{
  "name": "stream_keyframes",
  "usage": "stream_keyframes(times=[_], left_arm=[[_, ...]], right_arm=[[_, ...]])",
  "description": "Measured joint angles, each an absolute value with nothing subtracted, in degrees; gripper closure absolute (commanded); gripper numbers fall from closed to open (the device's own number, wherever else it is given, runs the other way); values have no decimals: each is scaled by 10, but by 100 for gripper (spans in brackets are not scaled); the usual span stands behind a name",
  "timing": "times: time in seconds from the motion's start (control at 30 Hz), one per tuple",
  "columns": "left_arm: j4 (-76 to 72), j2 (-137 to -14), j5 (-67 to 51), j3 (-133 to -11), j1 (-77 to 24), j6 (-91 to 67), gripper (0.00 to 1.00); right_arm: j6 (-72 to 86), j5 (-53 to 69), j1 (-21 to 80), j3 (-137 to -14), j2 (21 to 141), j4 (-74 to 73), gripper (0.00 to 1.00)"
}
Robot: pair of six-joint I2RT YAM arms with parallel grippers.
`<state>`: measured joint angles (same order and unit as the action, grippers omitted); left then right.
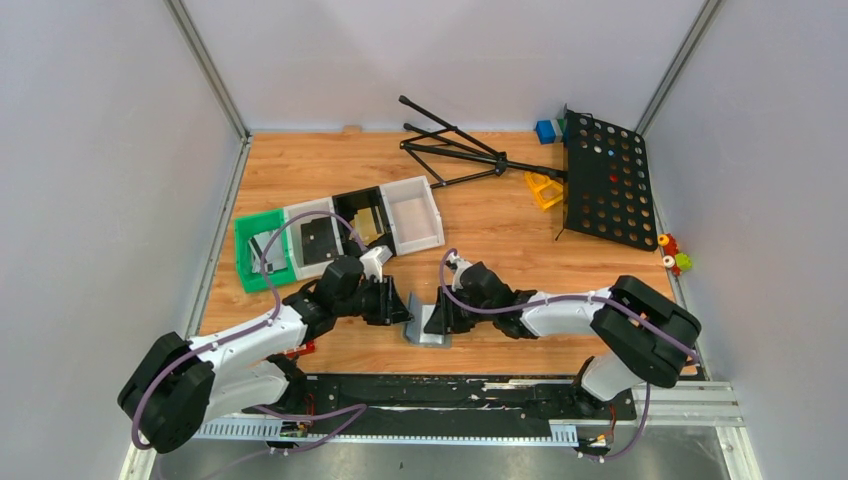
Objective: Take the credit cards out of the card holder
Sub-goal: Remove the credit card from the card holder.
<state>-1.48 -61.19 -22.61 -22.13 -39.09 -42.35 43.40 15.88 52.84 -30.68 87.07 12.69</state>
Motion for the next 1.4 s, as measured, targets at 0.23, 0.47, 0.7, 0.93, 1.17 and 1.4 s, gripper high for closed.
stream_keyframes(times=[0.23, 0.47, 0.7, 0.93, 1.17, 1.4], left_arm=[[-20, -611, -230, -216, -388, -425, 65], [-28, -590, -231, -205, -385, -428, 65], [-37, -588, -239, -198, -382, -434, 64], [-42, -585, -247, -197, -380, -434, 58], [-63, -585, -255, -187, -378, -437, 59], [-89, -586, -265, -179, -378, -446, 63]], right_arm=[[460, 179, 528, -263, 853, 196, 49], [499, 210, 527, -232, 844, 277, 12], [523, 216, 527, -232, 851, 307, 13], [531, 216, 527, -234, 863, 310, 20], [536, 216, 526, -237, 871, 312, 17], [536, 220, 526, -237, 872, 320, 18]])
